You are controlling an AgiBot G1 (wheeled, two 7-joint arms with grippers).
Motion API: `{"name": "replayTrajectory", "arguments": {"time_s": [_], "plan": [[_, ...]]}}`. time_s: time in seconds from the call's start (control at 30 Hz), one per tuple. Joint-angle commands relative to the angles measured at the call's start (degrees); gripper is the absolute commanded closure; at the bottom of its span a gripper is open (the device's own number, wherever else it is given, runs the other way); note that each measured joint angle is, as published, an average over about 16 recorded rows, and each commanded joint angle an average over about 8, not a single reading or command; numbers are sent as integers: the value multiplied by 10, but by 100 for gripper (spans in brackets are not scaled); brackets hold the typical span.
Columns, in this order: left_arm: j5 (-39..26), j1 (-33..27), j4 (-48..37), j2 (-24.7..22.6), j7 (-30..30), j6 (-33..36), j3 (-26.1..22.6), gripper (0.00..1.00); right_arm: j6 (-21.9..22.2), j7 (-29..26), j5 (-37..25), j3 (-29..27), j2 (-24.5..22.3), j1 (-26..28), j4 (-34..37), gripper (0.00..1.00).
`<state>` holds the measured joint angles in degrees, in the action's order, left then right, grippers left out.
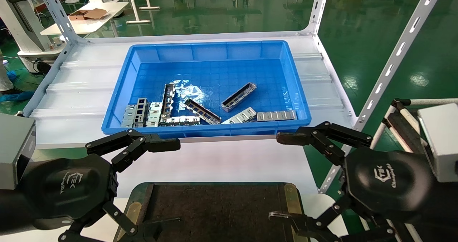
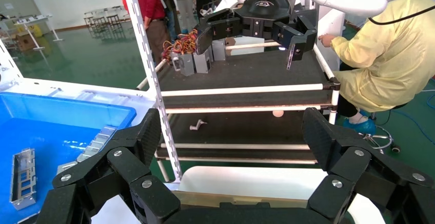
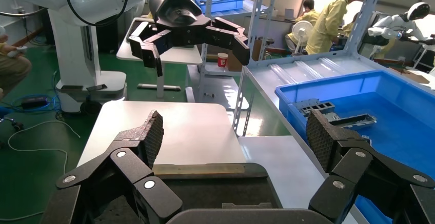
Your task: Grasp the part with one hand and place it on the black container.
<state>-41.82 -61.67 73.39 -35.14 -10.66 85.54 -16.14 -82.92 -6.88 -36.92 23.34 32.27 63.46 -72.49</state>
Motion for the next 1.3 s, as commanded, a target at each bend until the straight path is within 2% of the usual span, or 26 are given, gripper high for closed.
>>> {"name": "replayTrajectory", "arguments": {"time_s": [0.03, 1.3], "plan": [[0, 0, 0, 0, 0, 0, 0, 0, 0, 0, 0, 0, 0, 0, 0, 0], [0, 0, 0, 0, 0, 0, 0, 0, 0, 0, 0, 0, 0, 0, 0, 0]]}}
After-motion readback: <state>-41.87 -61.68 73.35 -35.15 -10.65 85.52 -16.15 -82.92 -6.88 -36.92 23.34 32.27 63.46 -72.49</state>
